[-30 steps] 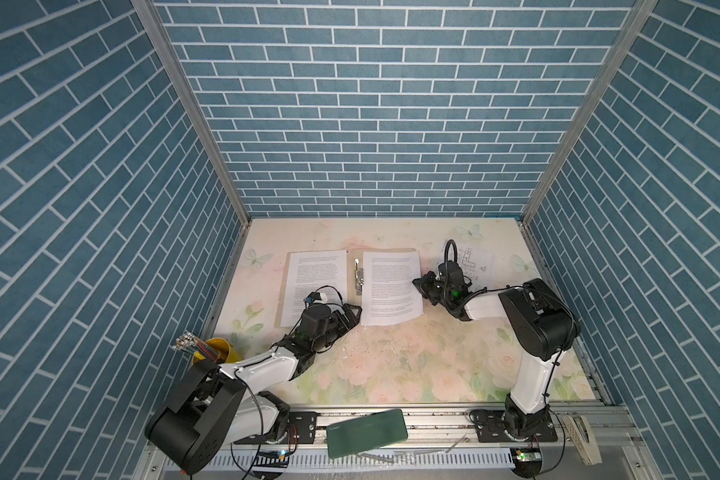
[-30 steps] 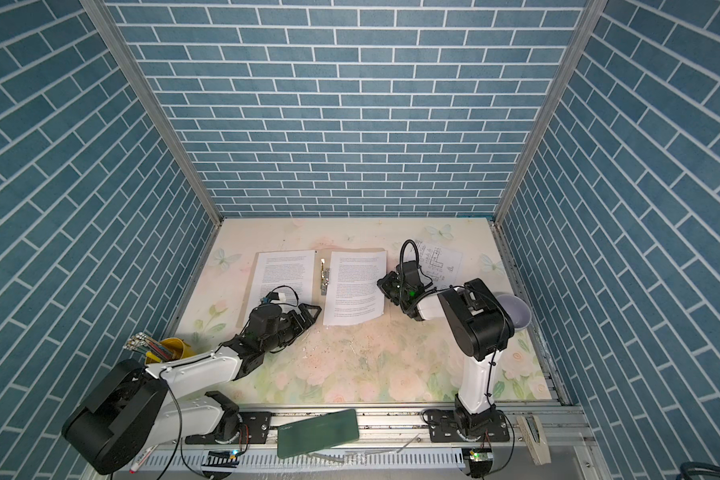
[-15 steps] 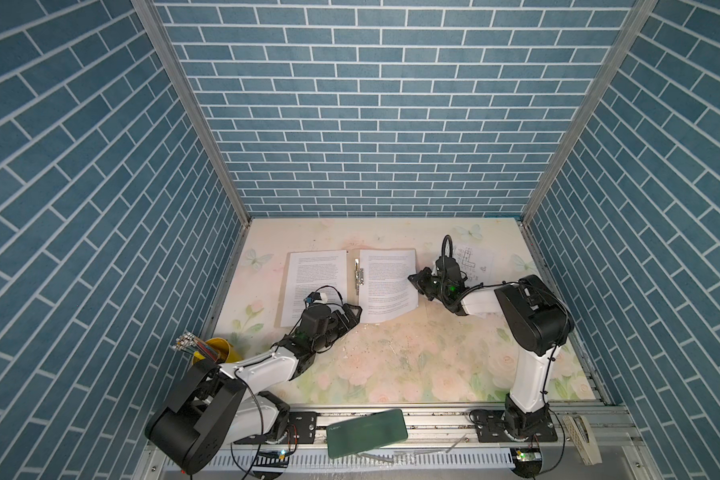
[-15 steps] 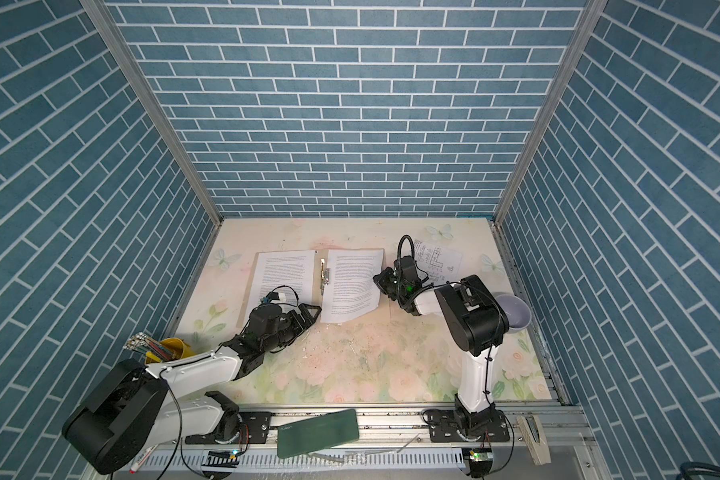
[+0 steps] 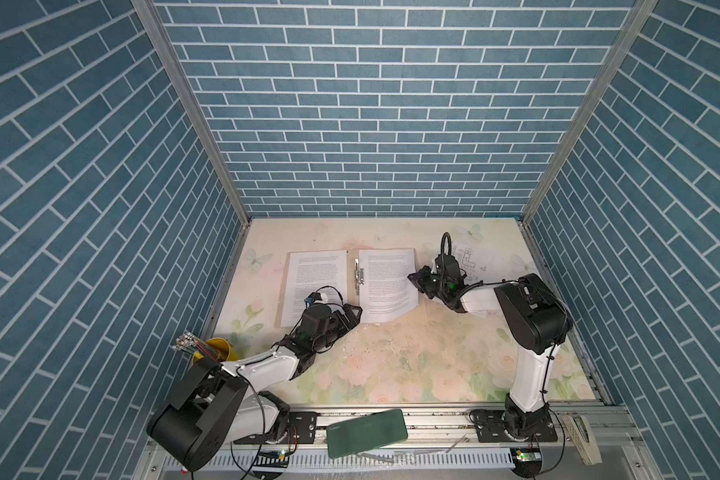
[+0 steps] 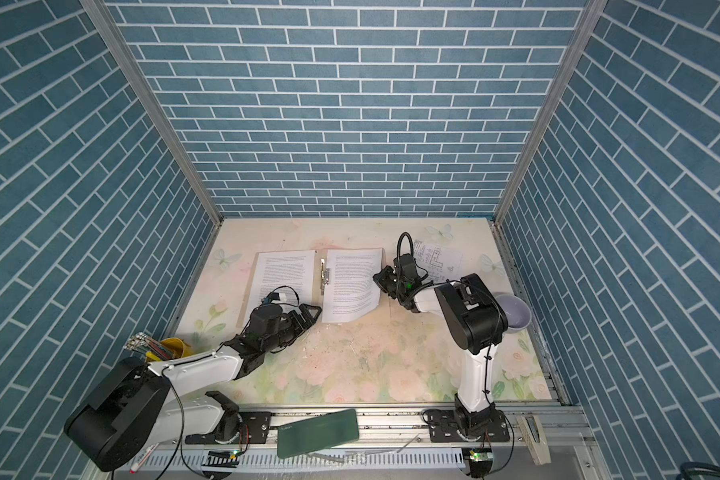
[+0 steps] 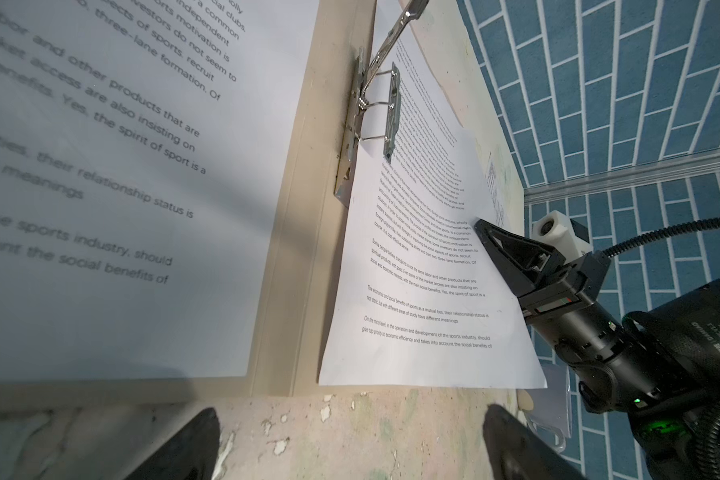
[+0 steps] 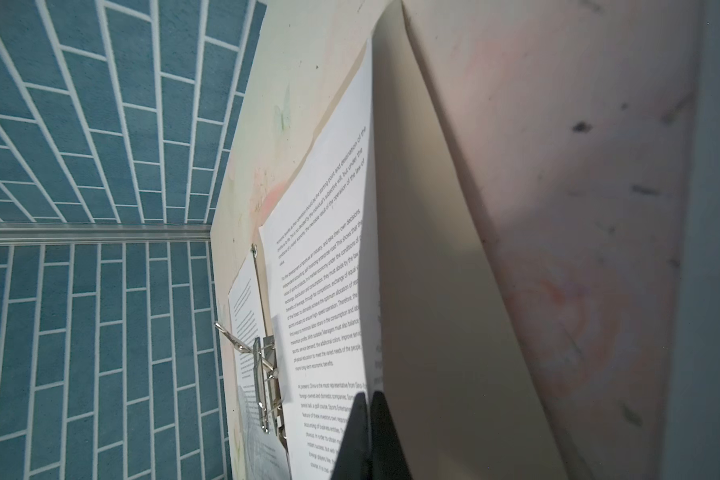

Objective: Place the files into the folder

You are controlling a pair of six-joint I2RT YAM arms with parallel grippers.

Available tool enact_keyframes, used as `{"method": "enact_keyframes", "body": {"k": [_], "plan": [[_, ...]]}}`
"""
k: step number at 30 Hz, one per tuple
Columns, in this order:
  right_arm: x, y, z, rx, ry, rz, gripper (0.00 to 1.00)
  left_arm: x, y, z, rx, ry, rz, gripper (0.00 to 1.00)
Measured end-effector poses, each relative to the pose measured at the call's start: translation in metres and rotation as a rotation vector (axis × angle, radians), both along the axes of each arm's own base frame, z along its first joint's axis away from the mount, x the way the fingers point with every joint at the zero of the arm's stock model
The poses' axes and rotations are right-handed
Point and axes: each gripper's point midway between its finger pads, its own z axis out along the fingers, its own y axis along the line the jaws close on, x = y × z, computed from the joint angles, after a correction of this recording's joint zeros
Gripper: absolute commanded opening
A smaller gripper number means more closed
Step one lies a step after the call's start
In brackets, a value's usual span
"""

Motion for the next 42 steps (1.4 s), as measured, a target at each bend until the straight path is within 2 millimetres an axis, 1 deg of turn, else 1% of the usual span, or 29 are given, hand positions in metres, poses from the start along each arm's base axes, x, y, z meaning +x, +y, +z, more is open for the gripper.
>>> {"method": "enact_keyframes", "body": {"k": [11, 12, 14, 17, 21, 24, 29, 34, 35, 39, 42], "plan": [[0.001, 0.002, -0.001, -0.003, 0.000, 0.010, 0.00, -0.001, -0.001, -0.001, 0.001, 0.002, -0.004, 0.99], [0.001, 0.002, -0.001, -0.004, 0.001, 0.010, 0.02, -0.001, -0.001, -0.001, 0.001, 0.002, -0.005, 1.00], [0.000, 0.002, -0.002, -0.005, 0.004, 0.010, 0.10, -0.001, -0.001, -0.001, 0.001, 0.001, -0.004, 1.00], [0.000, 0.001, -0.003, -0.008, 0.006, 0.010, 0.14, -0.001, -0.001, -0.001, 0.002, 0.002, -0.004, 1.00], [0.000, 0.000, -0.004, -0.017, 0.007, 0.011, 0.33, -0.001, -0.001, -0.001, 0.002, 0.002, -0.005, 1.00], [-0.001, -0.002, -0.007, -0.029, 0.014, 0.012, 0.36, -0.001, -0.001, -0.001, 0.002, 0.002, -0.005, 0.99], [-0.004, -0.006, -0.011, -0.050, 0.036, 0.010, 0.47, -0.002, -0.001, 0.001, 0.002, -0.001, -0.007, 1.00], [-0.005, -0.013, 0.000, -0.077, 0.028, -0.003, 0.53, -0.003, -0.002, 0.006, 0.012, -0.011, -0.014, 1.00], [-0.005, -0.014, 0.003, -0.084, 0.021, -0.003, 0.56, -0.002, -0.003, 0.008, 0.014, -0.015, -0.018, 0.99], [-0.008, -0.022, 0.011, -0.125, 0.014, -0.007, 0.60, -0.001, -0.010, 0.015, 0.029, -0.030, -0.038, 1.00], [-0.010, -0.031, 0.019, -0.171, -0.001, -0.016, 0.64, 0.000, -0.015, 0.020, 0.043, -0.042, -0.052, 1.00]]}}
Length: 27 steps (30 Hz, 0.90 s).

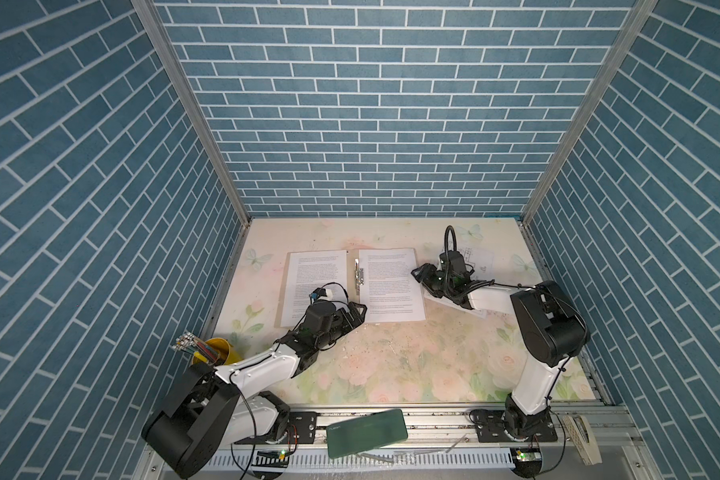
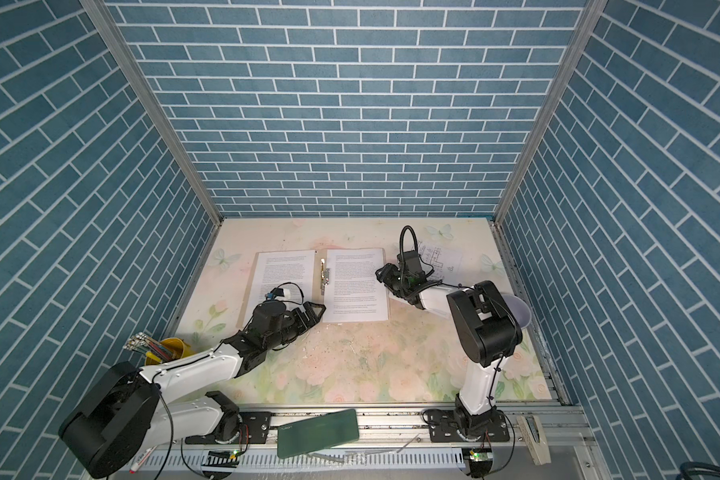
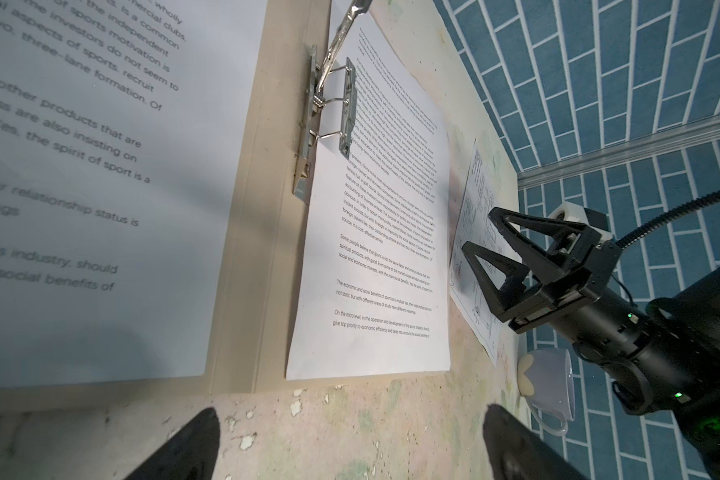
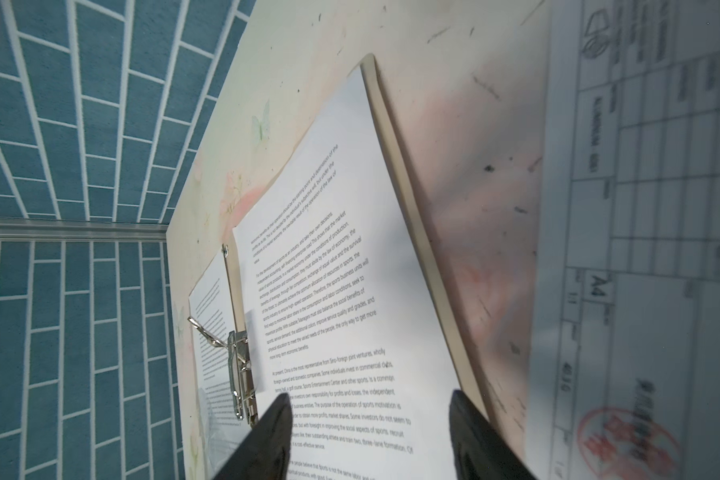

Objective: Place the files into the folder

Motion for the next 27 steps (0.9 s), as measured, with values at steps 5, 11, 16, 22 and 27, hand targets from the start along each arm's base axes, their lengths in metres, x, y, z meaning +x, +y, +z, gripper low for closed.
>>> {"method": "enact_keyframes", "body": {"k": [5, 11, 16, 22, 27], "plan": [[-0.003, -0.022, 0.019, -0.072, -0.041, -0.031, 0.77, 0.004, -0.006, 0.009, 0.029, -0.016, -0.012, 1.00], [-0.013, -0.062, 0.042, -0.199, -0.103, -0.091, 0.95, 0.019, -0.026, 0.031, 0.068, -0.059, -0.045, 1.00], [-0.028, -0.107, 0.039, -0.305, -0.109, -0.152, 0.99, 0.041, -0.063, 0.037, 0.111, -0.070, -0.107, 1.00], [-0.042, -0.157, 0.034, -0.416, -0.102, -0.221, 0.99, 0.071, -0.123, 0.029, 0.176, -0.063, -0.203, 1.00], [-0.045, -0.192, 0.030, -0.437, -0.087, -0.282, 0.99, 0.104, -0.174, 0.027, 0.208, -0.076, -0.267, 1.00]]}}
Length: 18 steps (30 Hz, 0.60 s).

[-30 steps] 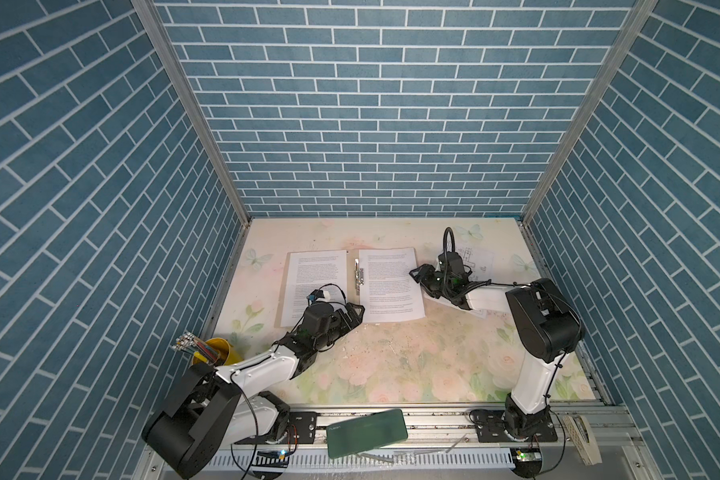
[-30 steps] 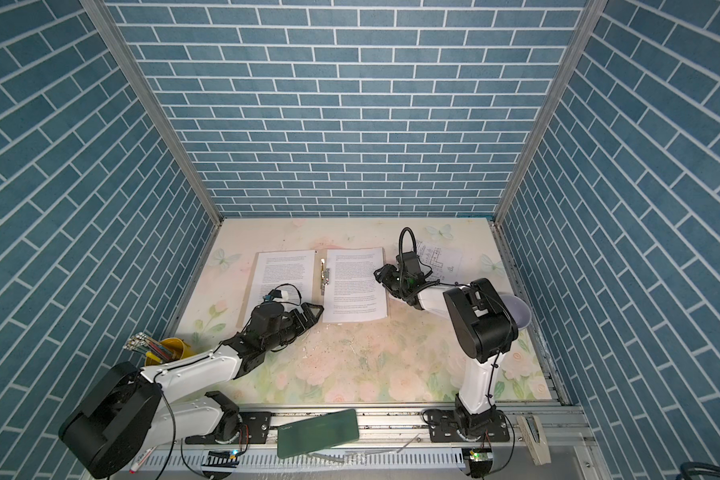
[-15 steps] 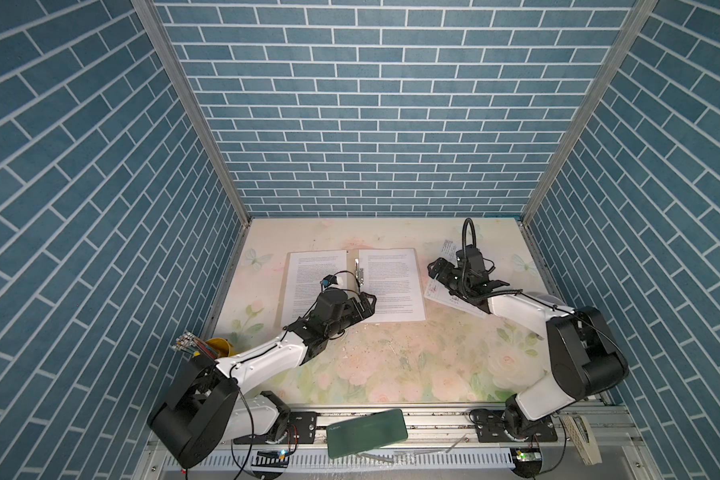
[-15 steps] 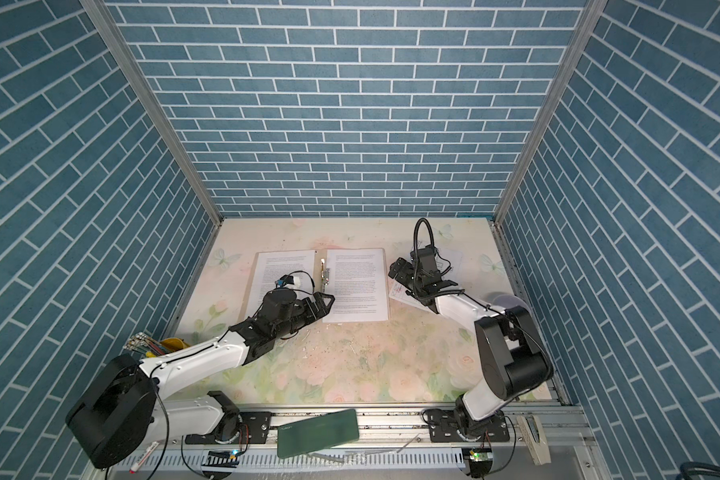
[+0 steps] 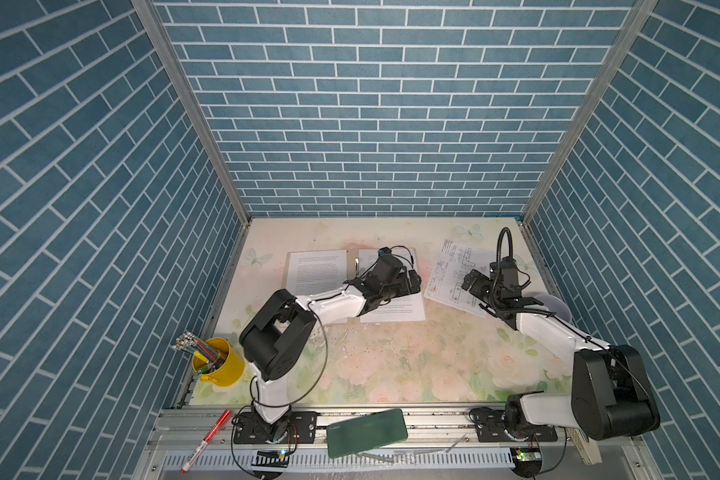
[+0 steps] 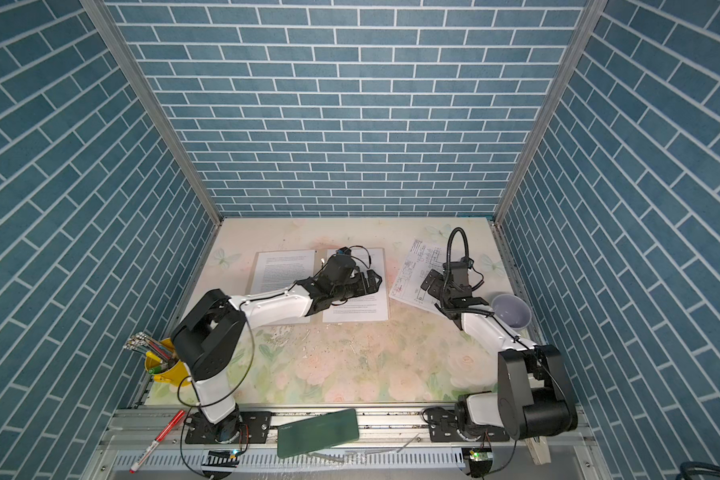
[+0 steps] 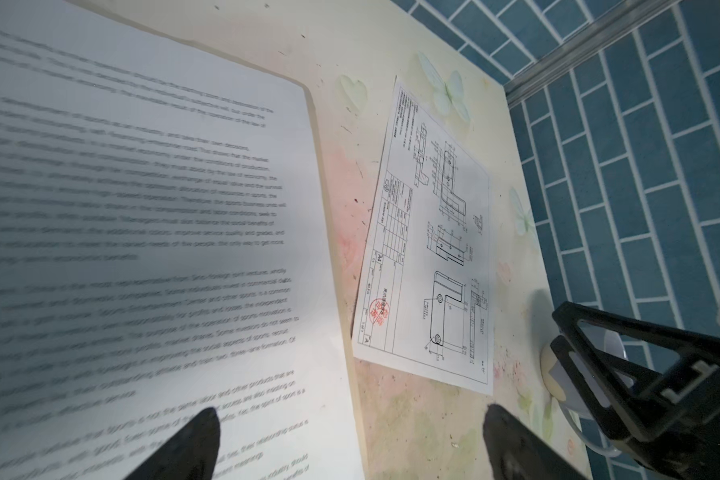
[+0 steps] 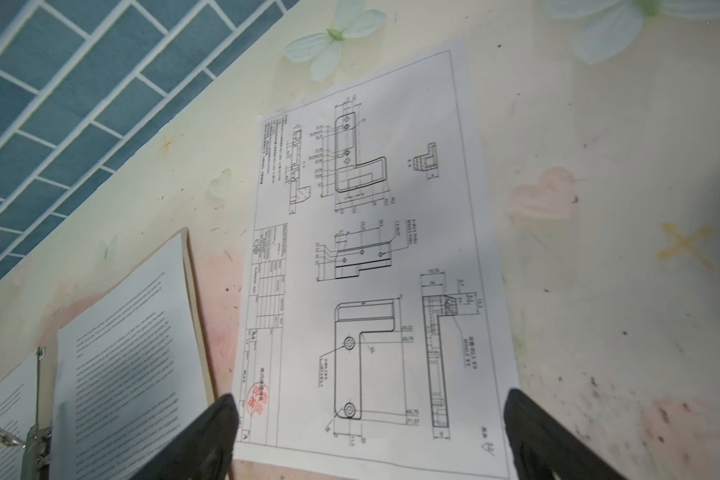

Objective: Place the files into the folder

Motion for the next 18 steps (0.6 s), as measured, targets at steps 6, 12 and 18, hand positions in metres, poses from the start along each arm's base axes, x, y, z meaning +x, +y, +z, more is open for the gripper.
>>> {"method": "enact_keyframes", "body": {"k": [6, 12, 18], "plan": [[0.000, -0.036, -0.011, 0.045, 0.027, -0.070, 0.97, 0.037, -0.047, -0.001, 0.025, -0.015, -0.059, 1.00], [0.001, -0.048, -0.030, 0.126, 0.077, -0.073, 0.93, 0.056, -0.082, -0.020, 0.059, 0.003, -0.112, 1.00], [0.003, -0.050, -0.039, 0.197, 0.092, -0.055, 0.91, 0.062, -0.104, -0.048, 0.114, 0.037, -0.159, 1.00]]}}
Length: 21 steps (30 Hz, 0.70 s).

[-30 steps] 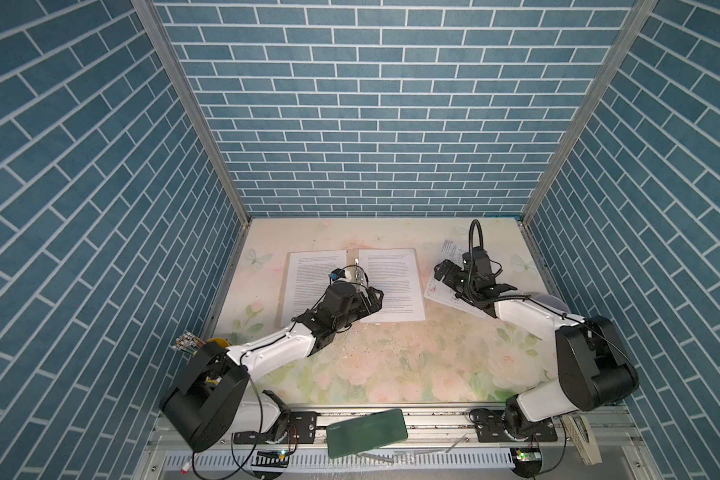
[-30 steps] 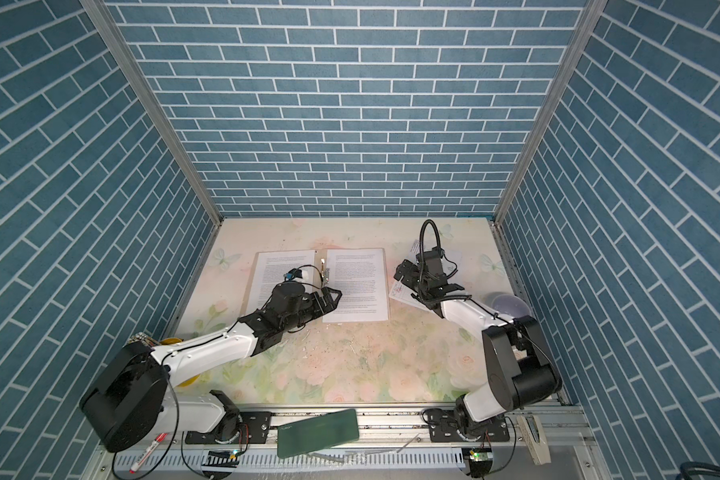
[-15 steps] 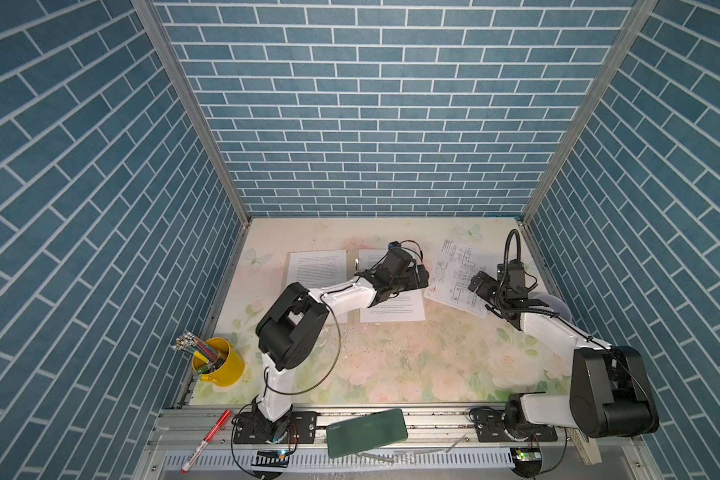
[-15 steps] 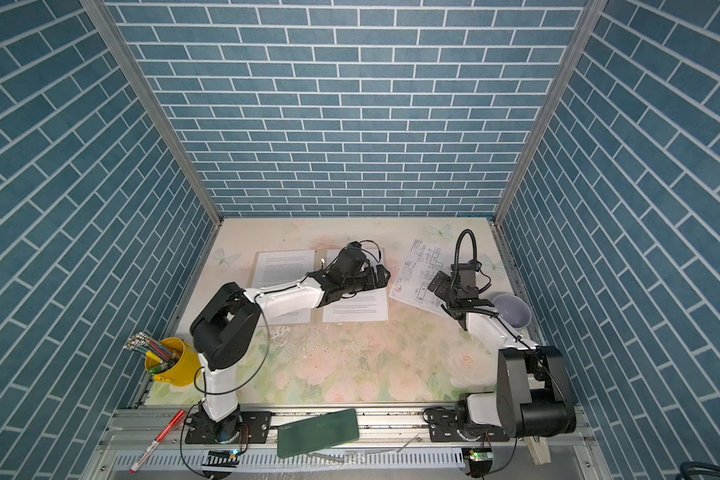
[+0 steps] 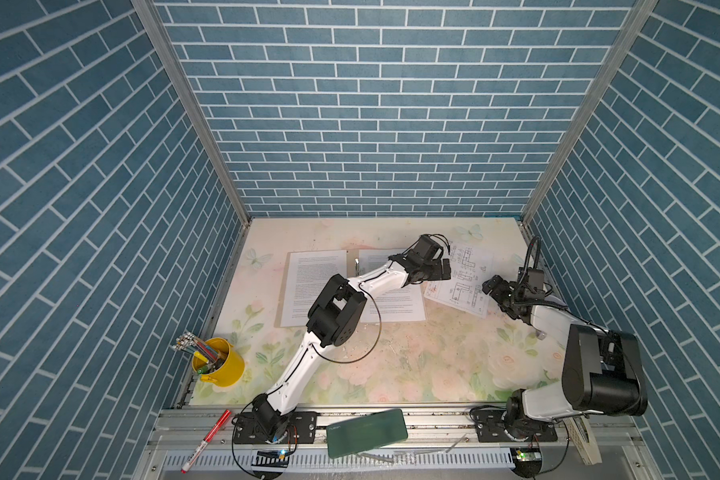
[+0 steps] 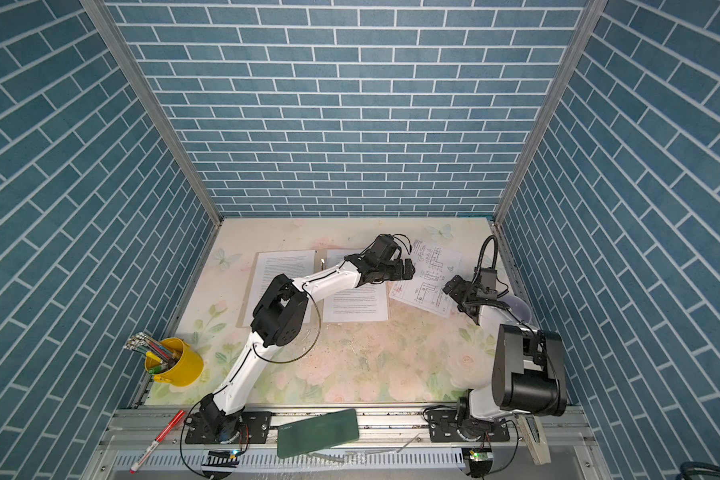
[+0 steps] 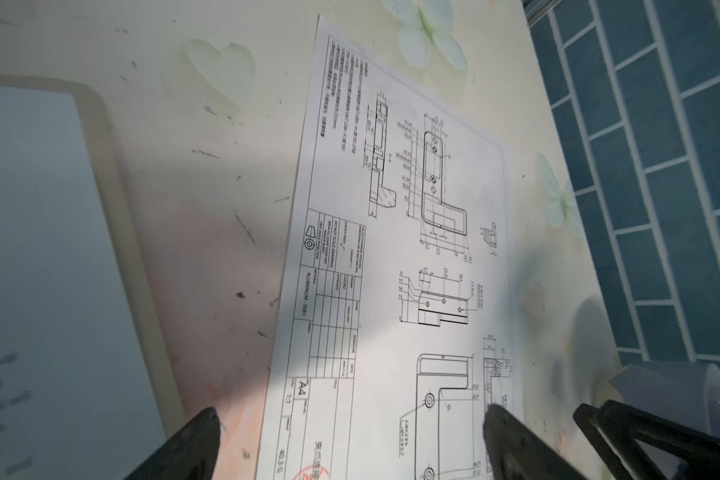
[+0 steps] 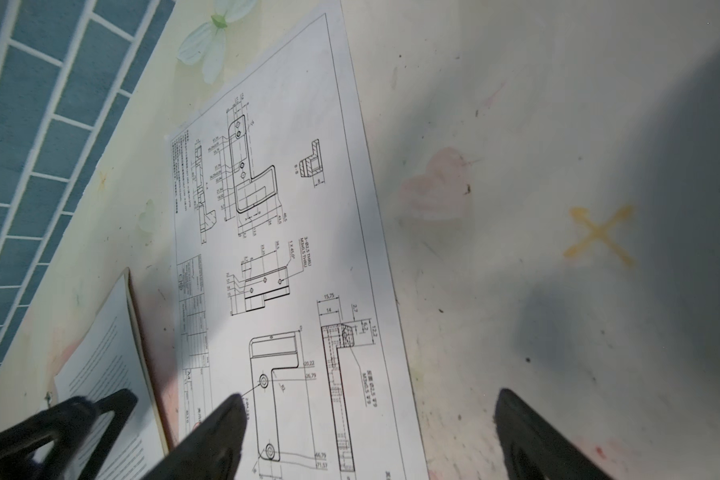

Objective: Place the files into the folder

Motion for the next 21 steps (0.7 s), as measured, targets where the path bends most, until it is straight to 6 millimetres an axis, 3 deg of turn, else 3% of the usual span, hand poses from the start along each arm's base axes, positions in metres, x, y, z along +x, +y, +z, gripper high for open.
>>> {"method": "enact_keyframes", "body": {"k": [7, 21], "plan": [[-0.001, 0.003, -0.018, 0.058, 0.041, 0.027, 0.87, -0.004, -0.010, -0.017, 0.061, 0.032, -0.031, 1.00], [0.028, 0.013, -0.017, 0.131, 0.016, 0.090, 0.83, -0.024, -0.015, -0.020, 0.110, 0.064, -0.064, 1.00]]}}
